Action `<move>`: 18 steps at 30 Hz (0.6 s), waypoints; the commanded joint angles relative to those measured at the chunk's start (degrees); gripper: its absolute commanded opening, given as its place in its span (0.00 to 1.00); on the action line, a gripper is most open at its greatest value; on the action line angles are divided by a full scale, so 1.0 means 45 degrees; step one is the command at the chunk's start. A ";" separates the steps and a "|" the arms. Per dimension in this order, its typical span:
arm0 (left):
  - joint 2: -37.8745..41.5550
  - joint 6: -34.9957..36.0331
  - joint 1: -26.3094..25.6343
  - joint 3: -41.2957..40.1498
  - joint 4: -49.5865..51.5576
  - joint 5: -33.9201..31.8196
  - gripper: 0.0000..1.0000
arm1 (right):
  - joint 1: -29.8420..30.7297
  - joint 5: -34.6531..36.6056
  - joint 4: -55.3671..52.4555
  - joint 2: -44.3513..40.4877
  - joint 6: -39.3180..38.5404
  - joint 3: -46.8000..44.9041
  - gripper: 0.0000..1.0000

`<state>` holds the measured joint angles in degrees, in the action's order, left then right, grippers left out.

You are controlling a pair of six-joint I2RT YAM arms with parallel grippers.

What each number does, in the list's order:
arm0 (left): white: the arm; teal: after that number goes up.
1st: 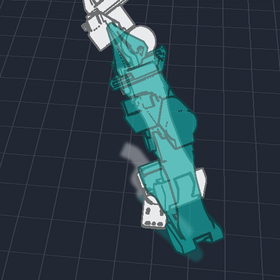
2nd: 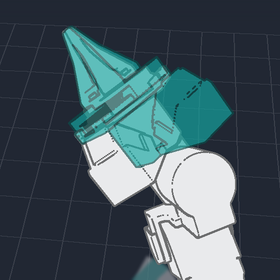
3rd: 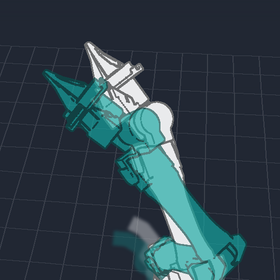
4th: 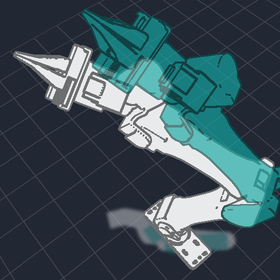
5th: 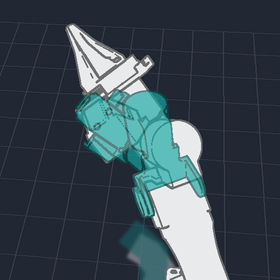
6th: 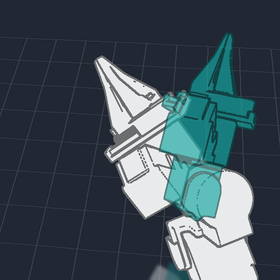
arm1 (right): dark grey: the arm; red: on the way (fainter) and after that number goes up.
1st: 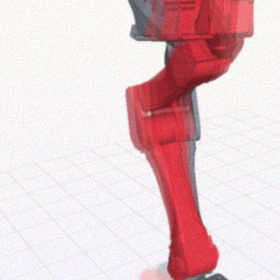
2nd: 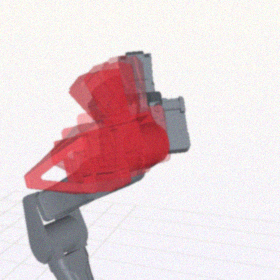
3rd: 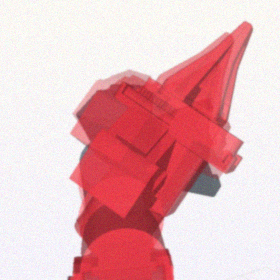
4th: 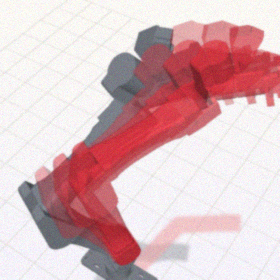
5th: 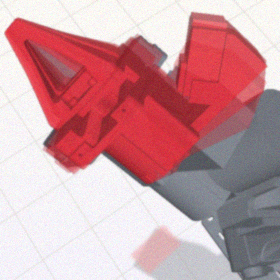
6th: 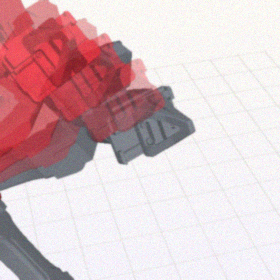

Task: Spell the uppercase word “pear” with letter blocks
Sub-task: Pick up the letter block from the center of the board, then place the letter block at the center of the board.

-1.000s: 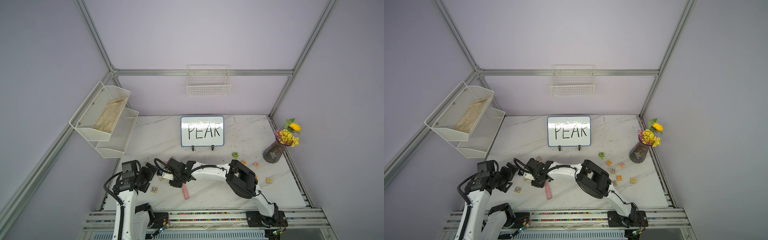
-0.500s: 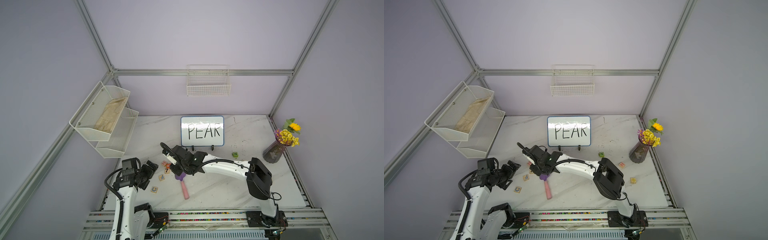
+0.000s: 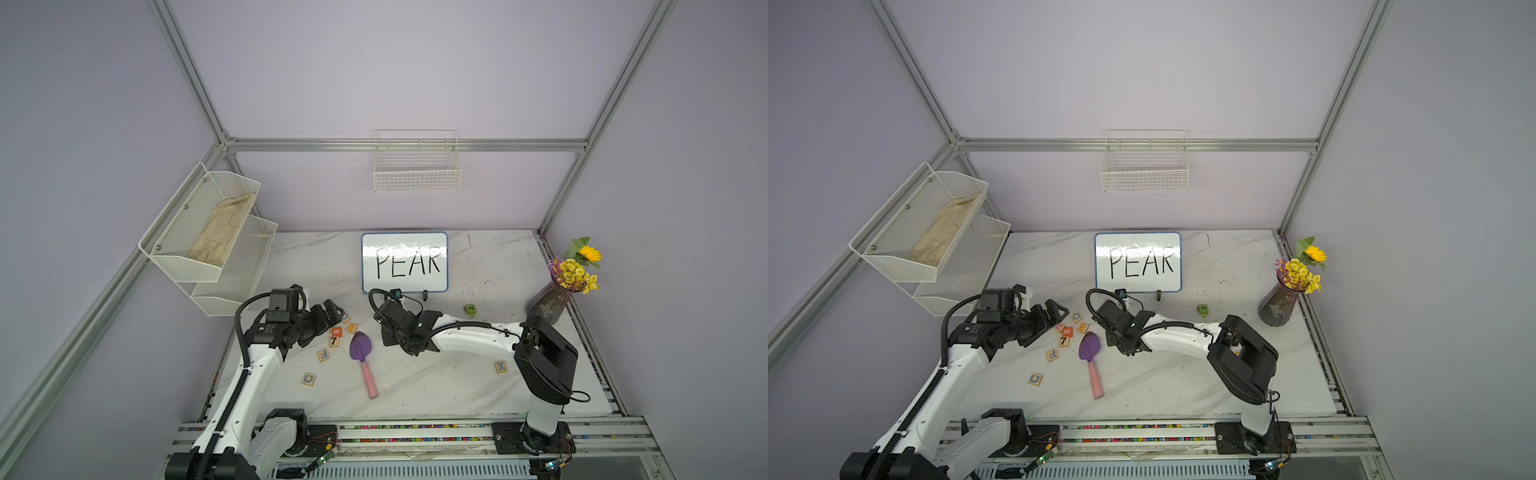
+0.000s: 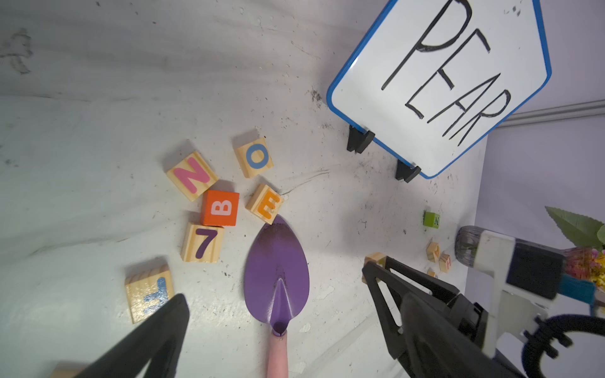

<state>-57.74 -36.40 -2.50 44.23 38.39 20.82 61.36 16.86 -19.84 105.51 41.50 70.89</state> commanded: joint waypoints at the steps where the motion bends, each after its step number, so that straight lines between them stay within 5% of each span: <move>1: -0.0063 0.0955 -0.0657 0.1135 -0.0979 0.0130 1.00 | 0.0411 0.1083 0.0499 0.0140 0.2234 -0.0184 0.21; 18: 0.1047 0.0297 -0.1031 0.0412 -0.0702 -0.1660 1.00 | 0.0641 0.1305 -0.0656 0.2036 0.2683 0.1278 0.21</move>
<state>-54.00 -34.85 -6.85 44.23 35.48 15.00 63.94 20.29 -19.97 113.65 53.30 74.24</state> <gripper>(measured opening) 0.997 0.330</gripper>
